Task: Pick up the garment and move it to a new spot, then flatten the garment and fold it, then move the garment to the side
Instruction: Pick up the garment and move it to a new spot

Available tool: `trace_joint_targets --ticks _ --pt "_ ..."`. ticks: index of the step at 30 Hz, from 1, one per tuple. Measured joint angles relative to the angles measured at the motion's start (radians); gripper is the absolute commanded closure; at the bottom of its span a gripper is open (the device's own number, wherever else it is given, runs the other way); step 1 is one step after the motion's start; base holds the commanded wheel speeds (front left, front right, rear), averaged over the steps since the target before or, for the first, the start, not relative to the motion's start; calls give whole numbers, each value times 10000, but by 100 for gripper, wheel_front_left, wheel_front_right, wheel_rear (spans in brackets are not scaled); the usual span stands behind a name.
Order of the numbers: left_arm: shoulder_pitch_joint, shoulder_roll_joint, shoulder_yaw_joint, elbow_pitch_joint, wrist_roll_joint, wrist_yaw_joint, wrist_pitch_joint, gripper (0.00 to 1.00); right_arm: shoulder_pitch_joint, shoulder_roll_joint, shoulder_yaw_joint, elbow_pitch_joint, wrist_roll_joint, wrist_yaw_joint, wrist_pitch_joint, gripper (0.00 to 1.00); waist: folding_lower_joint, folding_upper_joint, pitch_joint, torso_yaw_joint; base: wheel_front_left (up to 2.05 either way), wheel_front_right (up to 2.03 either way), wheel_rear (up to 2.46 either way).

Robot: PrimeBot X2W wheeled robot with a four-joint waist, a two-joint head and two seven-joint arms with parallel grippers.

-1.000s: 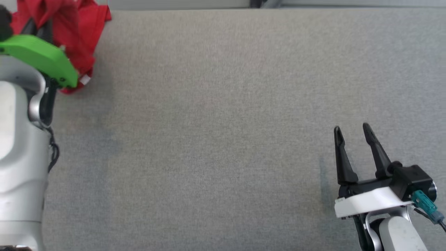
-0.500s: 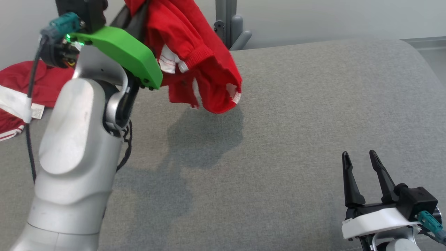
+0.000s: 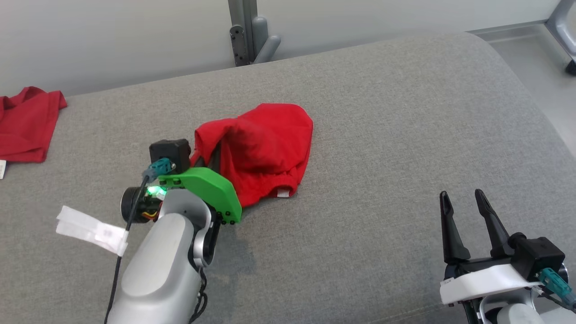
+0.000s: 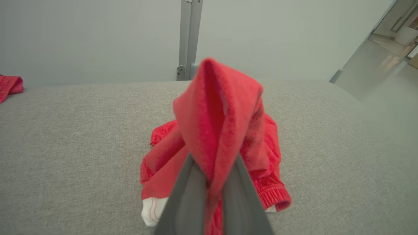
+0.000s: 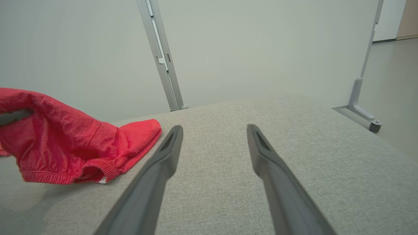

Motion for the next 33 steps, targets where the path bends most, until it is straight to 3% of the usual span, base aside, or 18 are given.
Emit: trace_joint_targets --ticks 2,4,5,13,20,33 --pt "15 -10 15 648 31 86 -424 100 -43 0 -8 8 -2 0 0 0 0 0 115 -86 0 0 0" --pt "12 -15 69 1212 17 125 -867 52 -55 0 -40 15 -2 0 0 0 0 0 214 -153 0 0 0" --pt "11 -17 86 1475 4 132 -1039 1 -65 -2 -63 21 -2 0 0 0 0 0 254 -177 0 0 0" --pt "-148 -29 121 2769 -44 -113 -2429 0 -75 0 -263 65 -48 0 0 0 0 0 212 -88 0 0 0" --pt "331 84 249 2754 104 -245 -2813 0 52 0 -441 117 -153 0 0 0 0 0 -81 234 0 0 0" --pt "3468 297 1484 -1076 1367 -23 -2859 0 356 2 -527 25 -539 0 0 0 0 0 -774 925 0 0 0"
